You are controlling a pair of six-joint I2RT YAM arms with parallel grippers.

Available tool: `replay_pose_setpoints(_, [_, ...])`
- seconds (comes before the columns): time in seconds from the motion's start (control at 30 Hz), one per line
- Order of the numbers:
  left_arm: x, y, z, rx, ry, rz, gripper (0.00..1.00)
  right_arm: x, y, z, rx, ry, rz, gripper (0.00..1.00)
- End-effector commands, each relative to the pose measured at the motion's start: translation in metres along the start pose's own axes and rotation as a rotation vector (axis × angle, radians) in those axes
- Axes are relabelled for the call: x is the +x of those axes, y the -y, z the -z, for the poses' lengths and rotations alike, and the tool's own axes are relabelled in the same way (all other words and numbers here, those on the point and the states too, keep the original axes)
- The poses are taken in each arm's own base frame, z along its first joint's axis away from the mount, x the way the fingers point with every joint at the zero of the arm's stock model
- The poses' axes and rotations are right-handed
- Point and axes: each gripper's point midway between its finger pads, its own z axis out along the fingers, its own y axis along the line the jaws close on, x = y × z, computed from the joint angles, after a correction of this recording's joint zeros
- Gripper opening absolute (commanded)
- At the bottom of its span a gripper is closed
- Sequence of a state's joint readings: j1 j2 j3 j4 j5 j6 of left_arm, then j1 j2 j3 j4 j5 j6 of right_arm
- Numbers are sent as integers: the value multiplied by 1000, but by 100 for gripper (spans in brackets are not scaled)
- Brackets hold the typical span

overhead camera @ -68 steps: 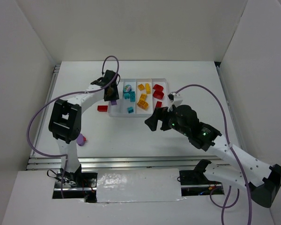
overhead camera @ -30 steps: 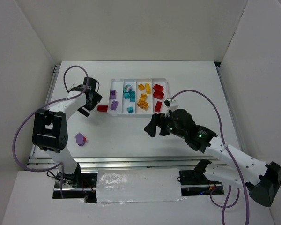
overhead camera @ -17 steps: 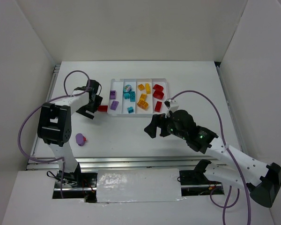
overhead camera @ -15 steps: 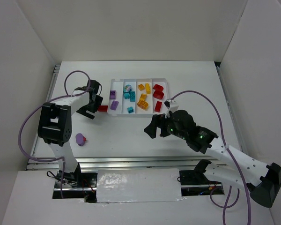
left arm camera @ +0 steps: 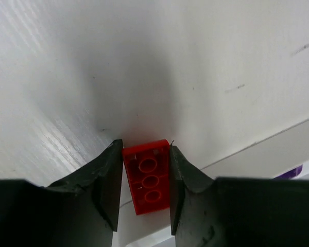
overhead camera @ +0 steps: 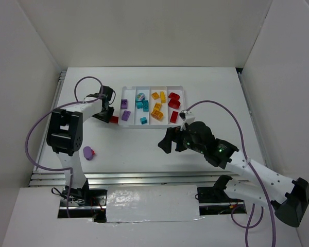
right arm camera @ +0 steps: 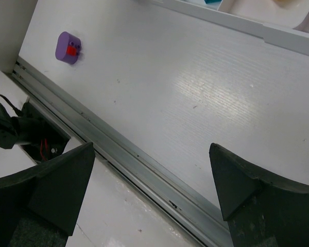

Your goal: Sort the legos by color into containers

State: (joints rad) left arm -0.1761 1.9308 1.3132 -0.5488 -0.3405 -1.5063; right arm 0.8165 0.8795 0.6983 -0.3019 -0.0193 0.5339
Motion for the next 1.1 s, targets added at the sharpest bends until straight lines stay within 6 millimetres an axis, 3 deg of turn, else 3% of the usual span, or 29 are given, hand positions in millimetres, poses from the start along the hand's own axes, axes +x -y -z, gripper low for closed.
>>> replay_pose_setpoints(0.0, [4, -13, -3, -36, 0, 19, 34, -2, -6, -2, -25, 16, 14, 100])
replay_pose_setpoints(0.1, [-15, -21, 4, -42, 54, 50, 19, -3, -9, -5, -37, 13, 22, 100])
replay_pose_setpoints(0.13, [-23, -22, 7, -40, 76, 62, 8, -3, -8, -7, -36, 10, 27, 100])
replay_pose_setpoints(0.2, [-44, -24, 17, -24, 126, 89, 0, -3, -10, -9, -42, 1, 33, 100])
replay_pose_setpoints(0.33, [-75, -16, 58, 79, 232, 83, 0, -12, -10, -3, -29, 50, -1, 100])
replay_pose_setpoints(0.43, [-77, 24, 109, 376, 308, -17, 0, -34, 10, 17, 84, 203, -115, 100])
replay_pose_setpoints(0.47, [-61, 55, 144, 594, 331, -113, 0, -39, 19, 25, 130, 246, -156, 100])
replay_pose_setpoints(0.5, [-49, 73, 163, 720, 336, -179, 0, -49, 24, 39, 158, 312, -200, 100])
replay_pose_setpoints(0.53, [-19, 87, 180, 829, 334, -334, 0, -54, 43, 51, 256, 367, -270, 100])
replay_pose_setpoints(0.57, [10, 106, 201, 970, 266, -428, 0, -58, 50, 60, 290, 403, -306, 100])
replay_pose_setpoints(0.6, [27, 127, 223, 1094, 254, -487, 0, -65, 52, 75, 294, 460, -344, 100])
replay_pose_setpoints(0.63, [49, 138, 232, 1152, 219, -572, 0, -66, 62, 88, 342, 490, -387, 100])
replay_pose_setpoints(0.67, [83, 160, 241, 1214, 206, -709, 0, -67, 65, 97, 351, 505, -403, 100])
replay_pose_setpoints(0.7, [110, 165, 246, 1258, 163, -808, 0, -71, 64, 111, 330, 539, -421, 100])
replay_pose_setpoints(0.73, [146, 182, 251, 1303, 171, -925, 0, -70, 66, 119, 338, 542, -421, 100])
replay_pose_setpoints(0.8, [186, 190, 243, 1296, 138, -1052, 0, -69, 66, 134, 319, 556, -418, 100])
replay_pose_setpoints(0.83, [216, 204, 241, 1319, 143, -1126, 0, -67, 66, 137, 313, 553, -419, 99])
replay_pose_setpoints(0.93, [259, 211, 223, 1310, 87, -1204, 0, -59, 68, 142, 314, 533, -405, 100])
replay_pose_setpoints(1.0, [286, 228, 206, 1311, 51, -1213, 0, -53, 68, 143, 321, 497, -395, 100])
replay_pose_setpoints(1.07, [294, 231, 197, 1290, 57, -1215, 0, -50, 68, 143, 325, 474, -386, 100])
